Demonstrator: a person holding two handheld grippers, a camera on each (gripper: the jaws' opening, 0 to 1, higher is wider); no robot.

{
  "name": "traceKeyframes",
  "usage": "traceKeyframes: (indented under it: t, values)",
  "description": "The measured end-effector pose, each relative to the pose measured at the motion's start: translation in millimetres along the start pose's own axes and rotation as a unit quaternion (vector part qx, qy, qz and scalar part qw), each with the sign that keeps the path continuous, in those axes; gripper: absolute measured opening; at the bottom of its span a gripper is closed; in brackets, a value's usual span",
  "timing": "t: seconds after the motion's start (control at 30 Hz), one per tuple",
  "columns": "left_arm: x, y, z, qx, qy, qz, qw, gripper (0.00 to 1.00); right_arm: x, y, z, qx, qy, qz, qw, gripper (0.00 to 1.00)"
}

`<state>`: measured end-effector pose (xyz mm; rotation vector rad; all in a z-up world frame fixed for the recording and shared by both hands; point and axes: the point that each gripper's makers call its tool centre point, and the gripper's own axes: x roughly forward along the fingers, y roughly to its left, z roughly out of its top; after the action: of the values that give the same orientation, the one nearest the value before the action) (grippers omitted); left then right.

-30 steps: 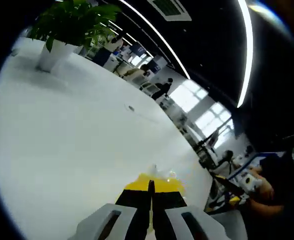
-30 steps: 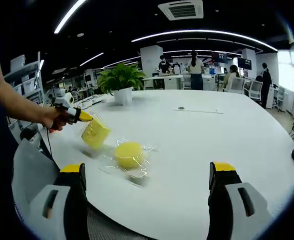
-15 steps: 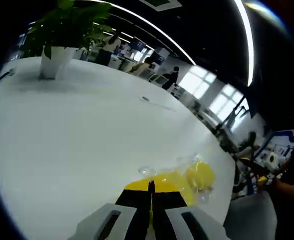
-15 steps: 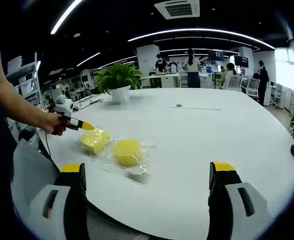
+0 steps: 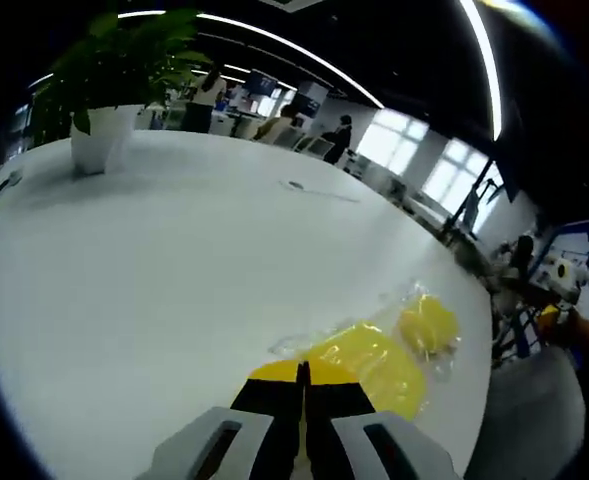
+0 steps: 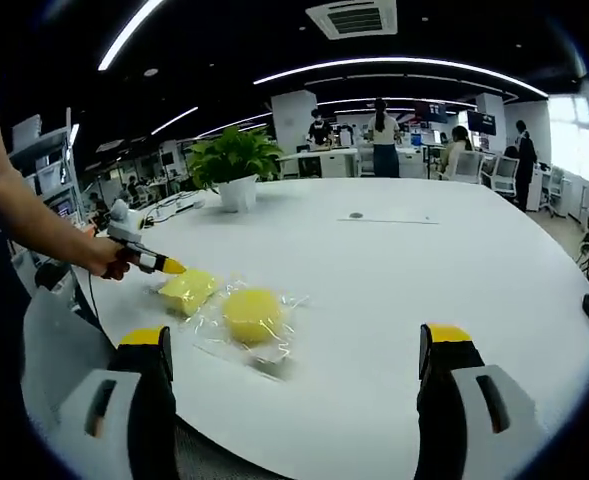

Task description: Compare the silicone blocks by pressing each to a similar depth, holding the contact briefly, and releasing to observe deformation and rebound differences across the visible hardness samples.

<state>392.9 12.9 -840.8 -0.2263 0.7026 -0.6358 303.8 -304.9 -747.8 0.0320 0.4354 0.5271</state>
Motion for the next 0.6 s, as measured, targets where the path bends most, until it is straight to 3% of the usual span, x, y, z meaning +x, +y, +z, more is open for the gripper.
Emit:
traceKeyframes:
  t: [0.17,0.27,0.33,0.37,0.4,0.43,0.57,0.6]
  values:
    - [-2,5.8,-3.5,0.028,0.003,0.025,0.9993,0.0,0,-8,0.5,0.005,-0.002,-0.006,1.0,0.96]
    - [-3,10.0,0.8,0.028,-0.002,0.049,0.9984,0.05,1,-7,-0.5,0.003,0.001,-0.002,1.0,0.96]
    - [-6,25.3,6.8,0.053,-0.021,0.093,0.994,0.25,1,-6,-0.9,0.003,0.002,0.001,1.0,0.96]
    - [-9,31.4,8.8,0.05,-0.031,0.107,0.9925,0.41,1,-6,-0.4,0.003,0.001,0.002,1.0,0.96]
    - [-14,36.0,3.9,0.031,-0.02,0.115,0.9927,0.5,2,-5,0.1,0.002,0.0,0.003,1.0,0.96]
    - [-17,35.0,4.6,0.01,-0.03,0.106,0.9938,0.57,2,-5,1.0,0.002,-0.002,0.003,1.0,0.96]
    - [-42,33.6,8.5,0.025,-0.061,0.105,0.9924,0.9,3,-10,5.2,0.019,-0.021,-0.002,0.9996,0.96]
    - [-50,29.7,13.8,0.018,-0.081,0.09,0.9925,0.94,4,-10,5.0,0.018,-0.02,-0.001,0.9996,0.96]
